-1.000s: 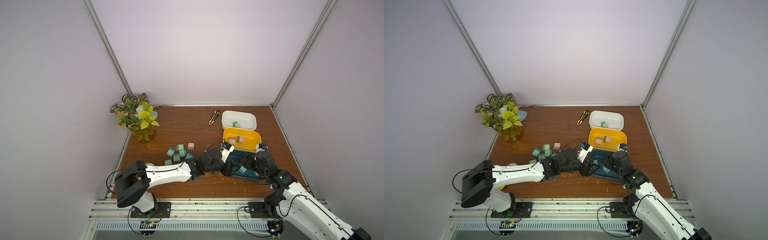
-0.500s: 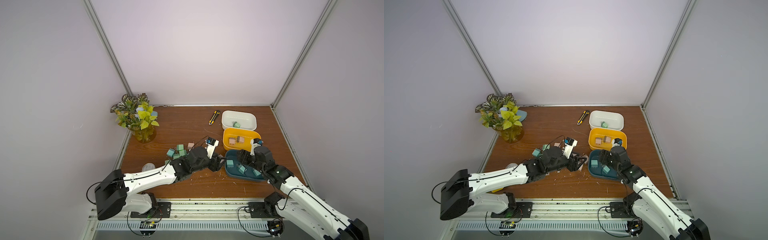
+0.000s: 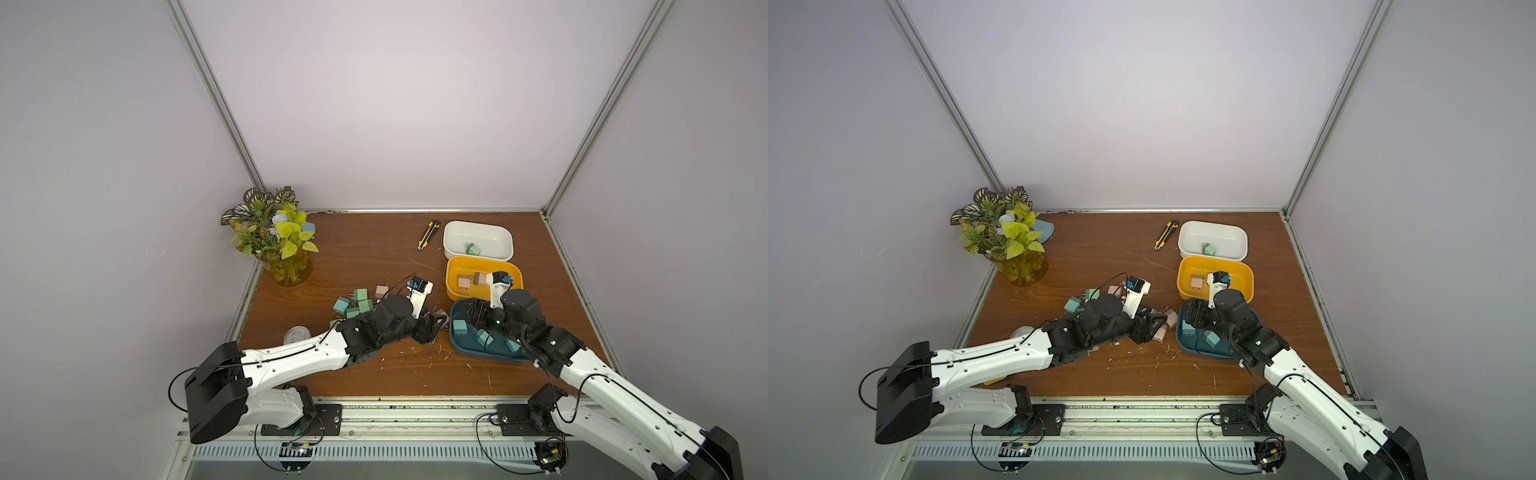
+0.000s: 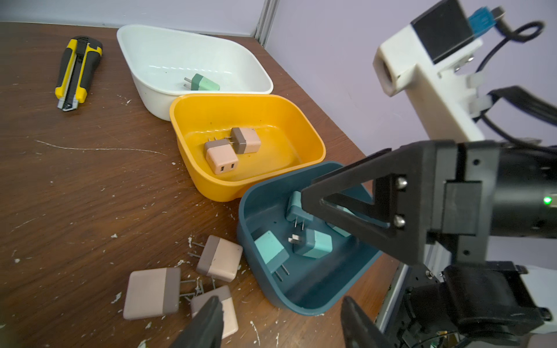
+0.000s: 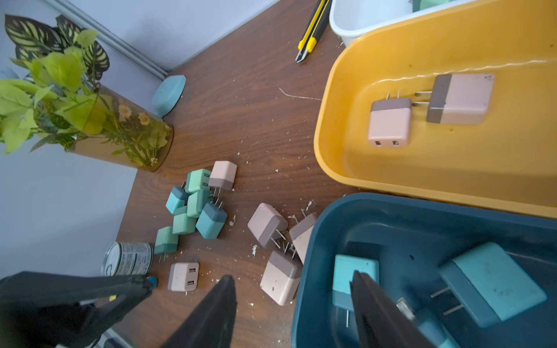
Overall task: Place the plugs by color into the storage box
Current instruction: Pick up the plug from the center of the board.
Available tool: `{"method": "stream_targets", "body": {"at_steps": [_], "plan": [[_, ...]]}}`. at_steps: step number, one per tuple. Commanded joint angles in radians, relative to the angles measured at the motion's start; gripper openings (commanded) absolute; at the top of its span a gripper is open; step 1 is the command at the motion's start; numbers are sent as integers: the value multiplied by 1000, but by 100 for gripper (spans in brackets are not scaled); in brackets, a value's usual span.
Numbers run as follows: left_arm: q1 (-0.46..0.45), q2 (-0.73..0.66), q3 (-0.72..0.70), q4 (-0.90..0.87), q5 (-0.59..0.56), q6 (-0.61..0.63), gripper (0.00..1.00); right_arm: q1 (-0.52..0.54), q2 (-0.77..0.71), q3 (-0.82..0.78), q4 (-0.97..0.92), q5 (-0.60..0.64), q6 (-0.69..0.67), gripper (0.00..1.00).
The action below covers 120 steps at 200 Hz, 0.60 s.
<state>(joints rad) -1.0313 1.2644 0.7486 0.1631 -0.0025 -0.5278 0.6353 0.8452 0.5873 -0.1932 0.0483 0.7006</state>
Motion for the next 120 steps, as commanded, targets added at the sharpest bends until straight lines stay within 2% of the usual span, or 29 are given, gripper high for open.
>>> {"method": "stream_targets", "body": {"at_steps": [1,43,120], "plan": [[9,-51,-8,-67,-64,42,64,31,36,92,15,46,-78,67],[13,-159,-34,-133,-184,80,65,48,109,230,-27,143,-137,68],[24,-247,-67,-208,-286,77,67,73,323,292,46,26,-129,71]]}}
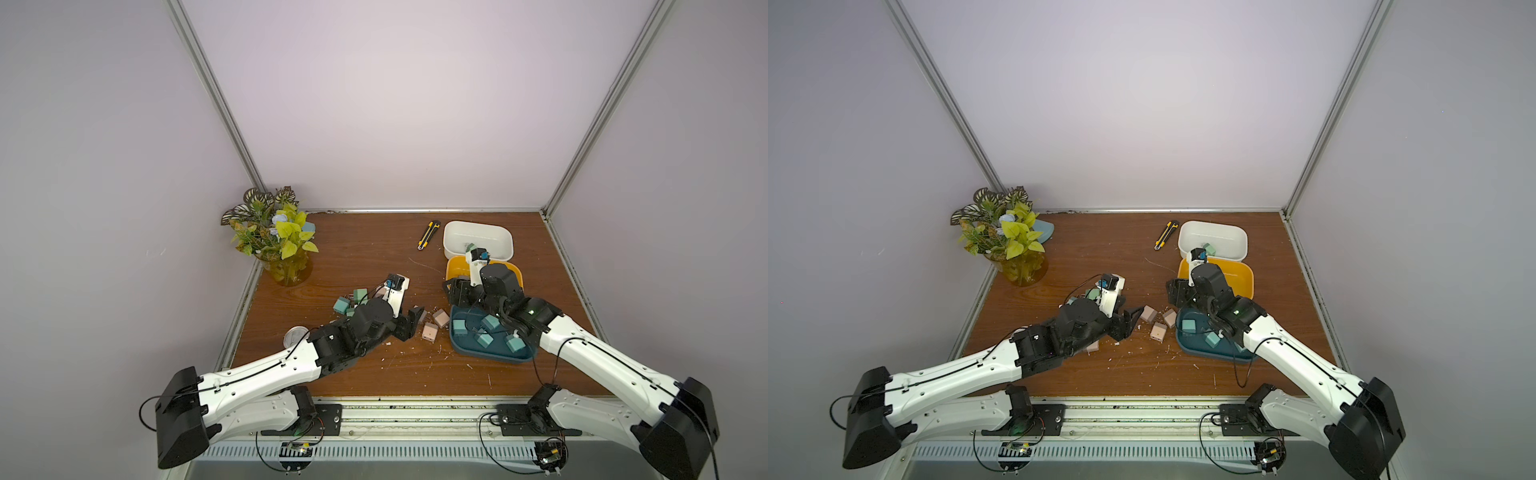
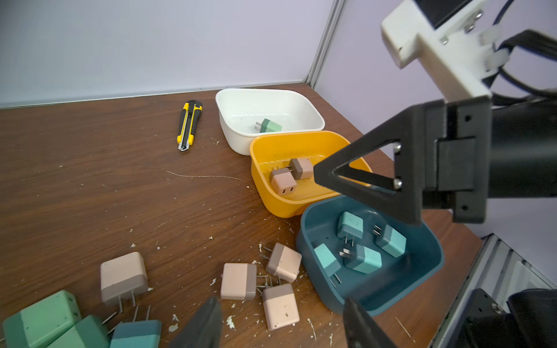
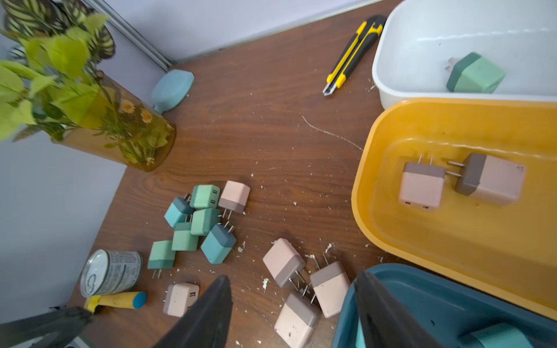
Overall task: Place the plugs by color into the storage box
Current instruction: Pick up the plug from the center of the board.
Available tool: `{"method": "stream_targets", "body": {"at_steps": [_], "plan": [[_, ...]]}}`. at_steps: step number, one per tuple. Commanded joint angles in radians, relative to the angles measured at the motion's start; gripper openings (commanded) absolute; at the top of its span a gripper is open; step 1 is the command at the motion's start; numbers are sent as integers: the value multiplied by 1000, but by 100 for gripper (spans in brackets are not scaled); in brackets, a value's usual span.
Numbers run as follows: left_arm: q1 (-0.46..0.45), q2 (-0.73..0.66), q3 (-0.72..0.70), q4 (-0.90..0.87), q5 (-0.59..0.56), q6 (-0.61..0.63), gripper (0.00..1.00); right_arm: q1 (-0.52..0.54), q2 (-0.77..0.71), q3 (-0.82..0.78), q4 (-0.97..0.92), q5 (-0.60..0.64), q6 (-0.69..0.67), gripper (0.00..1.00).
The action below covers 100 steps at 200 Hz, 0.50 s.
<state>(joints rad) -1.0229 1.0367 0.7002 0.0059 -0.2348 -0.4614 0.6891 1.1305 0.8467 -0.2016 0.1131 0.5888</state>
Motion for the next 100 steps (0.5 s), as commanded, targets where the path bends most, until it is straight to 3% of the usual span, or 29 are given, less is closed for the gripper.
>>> {"method": "stream_targets", "body": {"at_steps": [1,49,100], "plan": [[15,-19,-19,-54,-54,10,67,20,40,34,55,-39,-18,71],[29,-26,-24,-109,-98,29,68,58,198,80,30,-26,-9,81],[51,-21,-28,-121,-68,22,69,114,354,150,-6,-27,-23,83]]}}
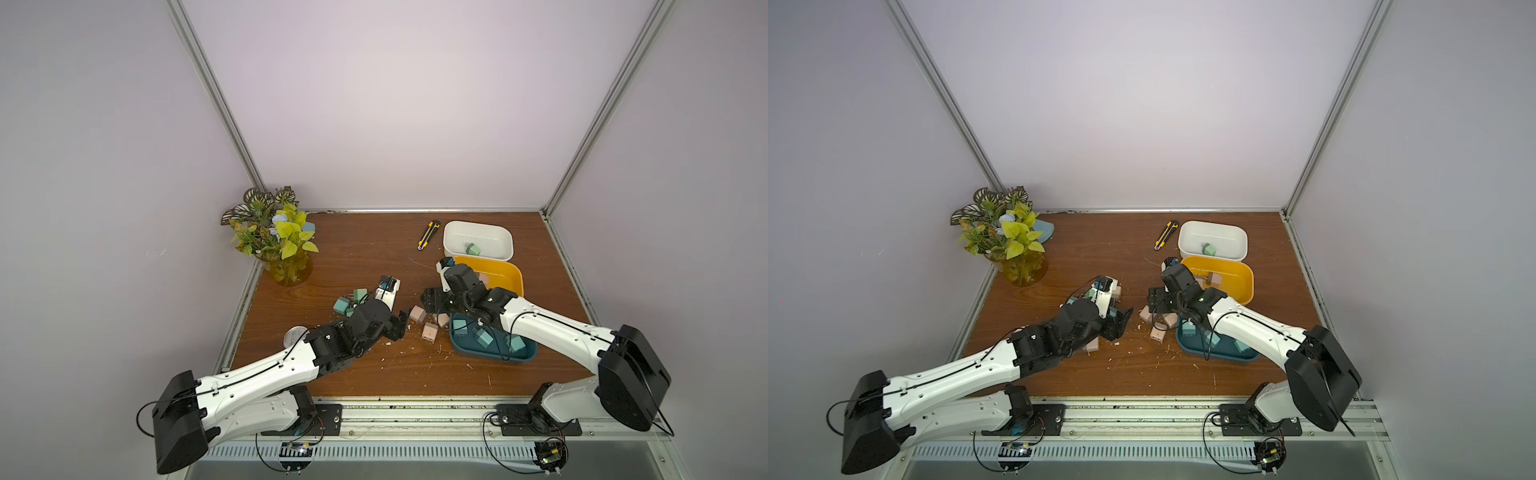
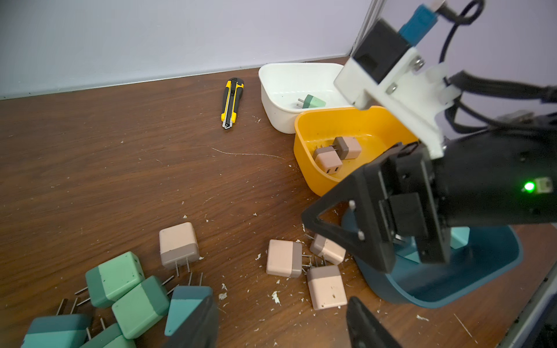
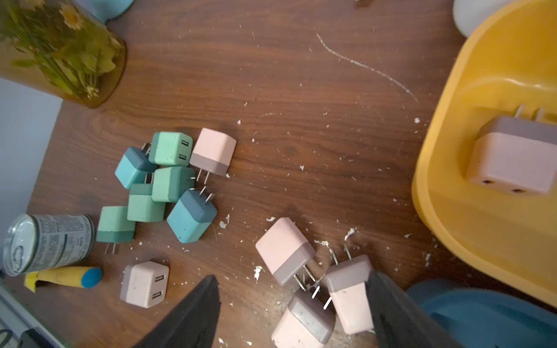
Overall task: Place the plugs by color into the storage box
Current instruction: Pick up the plug from the center of the board.
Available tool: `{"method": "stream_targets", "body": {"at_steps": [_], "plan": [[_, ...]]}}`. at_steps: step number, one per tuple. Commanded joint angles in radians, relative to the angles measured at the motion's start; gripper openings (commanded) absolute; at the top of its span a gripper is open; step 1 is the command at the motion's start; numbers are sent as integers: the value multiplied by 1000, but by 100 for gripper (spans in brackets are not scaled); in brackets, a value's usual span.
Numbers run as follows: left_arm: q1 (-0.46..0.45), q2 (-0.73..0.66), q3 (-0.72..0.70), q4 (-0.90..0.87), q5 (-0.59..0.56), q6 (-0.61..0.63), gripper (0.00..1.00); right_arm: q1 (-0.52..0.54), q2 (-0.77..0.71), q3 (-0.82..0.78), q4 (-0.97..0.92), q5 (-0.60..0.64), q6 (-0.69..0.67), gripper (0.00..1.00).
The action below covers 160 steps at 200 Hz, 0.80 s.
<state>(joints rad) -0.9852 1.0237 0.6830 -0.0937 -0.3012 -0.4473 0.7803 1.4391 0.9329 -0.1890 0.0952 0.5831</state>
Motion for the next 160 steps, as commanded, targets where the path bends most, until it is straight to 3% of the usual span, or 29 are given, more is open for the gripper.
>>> {"method": "stream_targets", "body": {"at_steps": [1,47,160], "plan": [[13,-8,-11,-22,-1,7,69,24,49,67,-21,-9,-18,83],[13,-3,-22,-20,15,-2,69,58,180,150,-87,28,-27,83],[13,-62,-83,-5,11,-25,70,113,326,223,-130,113,-35,77]]}}
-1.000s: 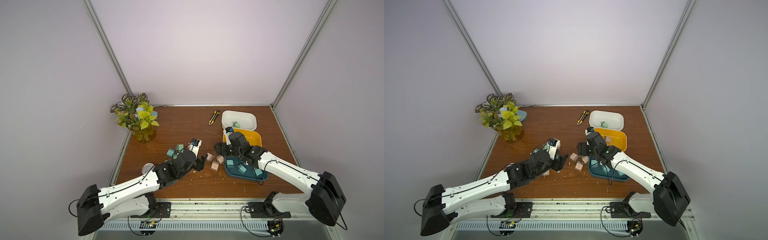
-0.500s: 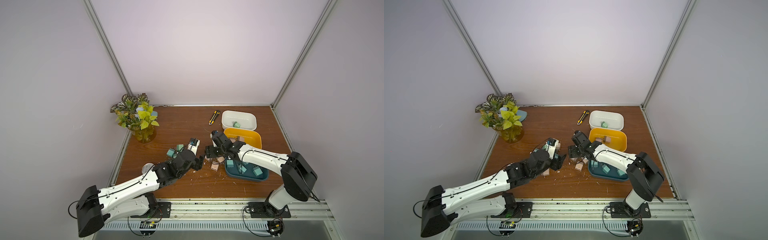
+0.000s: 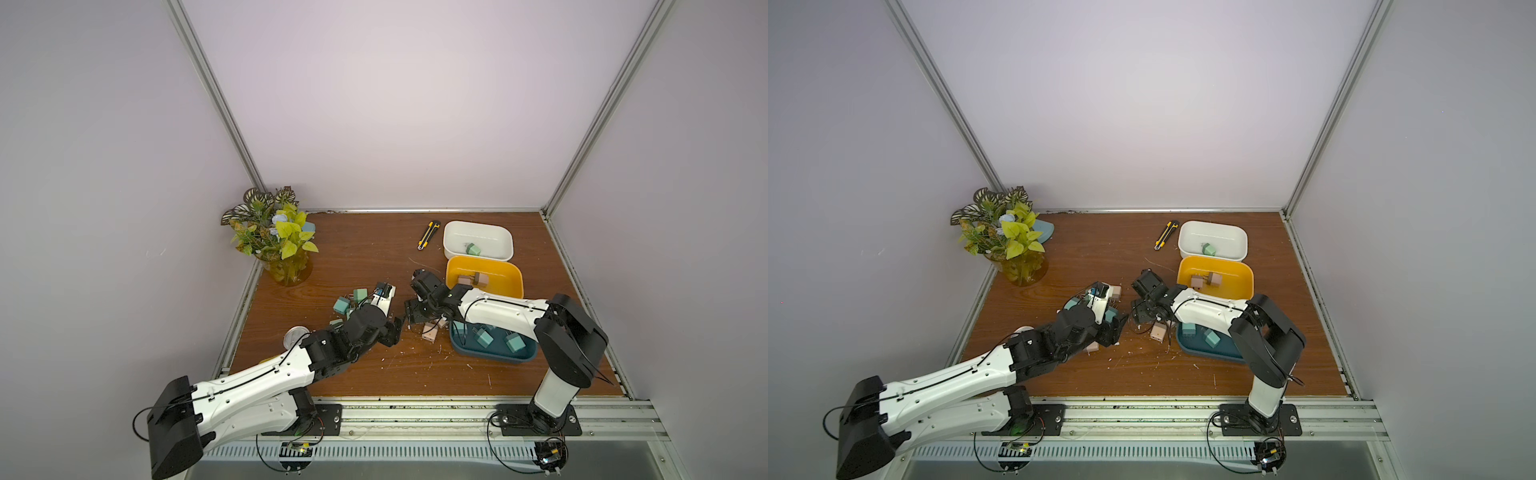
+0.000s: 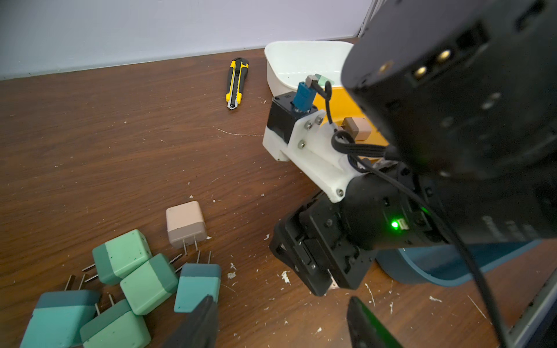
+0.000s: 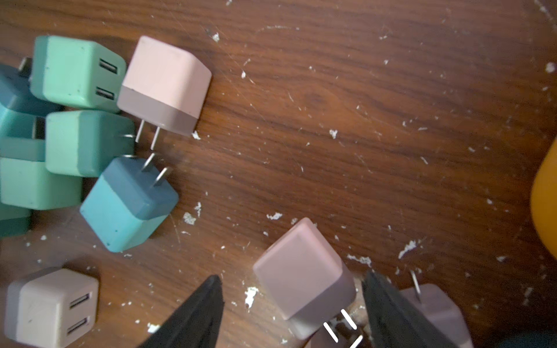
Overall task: Place the plugs by color into the storage box
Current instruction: Pick up the plug from the center of the board.
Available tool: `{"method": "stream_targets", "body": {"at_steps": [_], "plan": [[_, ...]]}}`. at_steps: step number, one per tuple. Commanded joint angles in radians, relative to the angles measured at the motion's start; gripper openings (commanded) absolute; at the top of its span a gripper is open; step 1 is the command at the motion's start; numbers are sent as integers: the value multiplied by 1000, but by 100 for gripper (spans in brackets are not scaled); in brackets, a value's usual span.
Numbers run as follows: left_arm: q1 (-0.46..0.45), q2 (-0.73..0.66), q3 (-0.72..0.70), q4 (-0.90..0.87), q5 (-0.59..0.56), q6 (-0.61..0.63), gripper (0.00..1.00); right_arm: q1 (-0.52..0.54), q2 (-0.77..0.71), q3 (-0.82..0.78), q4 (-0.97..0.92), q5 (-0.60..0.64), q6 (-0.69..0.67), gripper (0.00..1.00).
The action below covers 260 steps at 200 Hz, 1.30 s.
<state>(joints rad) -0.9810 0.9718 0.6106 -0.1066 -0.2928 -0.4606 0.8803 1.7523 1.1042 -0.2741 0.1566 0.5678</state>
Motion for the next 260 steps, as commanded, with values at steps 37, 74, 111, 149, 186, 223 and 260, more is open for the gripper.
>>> {"method": "stream_targets", "body": {"at_steps": [37,74,111,149,186,223,260], "plan": [[8,-10,-15,11,7,-11,70,32,34,80,-60,61,-36,64],[9,-17,-26,14,10,-17,69,46,53,93,-77,80,-36,65],[8,-34,-35,11,10,-23,70,54,77,104,-95,91,-31,65],[8,-50,-48,15,10,-32,70,62,79,103,-77,77,-28,63],[8,-57,-48,7,12,-30,70,63,92,119,-113,104,-26,64],[8,-58,-52,8,17,-31,70,62,99,118,-113,97,-29,62],[8,-47,-54,16,21,-30,70,63,118,128,-118,93,-28,59]]}}
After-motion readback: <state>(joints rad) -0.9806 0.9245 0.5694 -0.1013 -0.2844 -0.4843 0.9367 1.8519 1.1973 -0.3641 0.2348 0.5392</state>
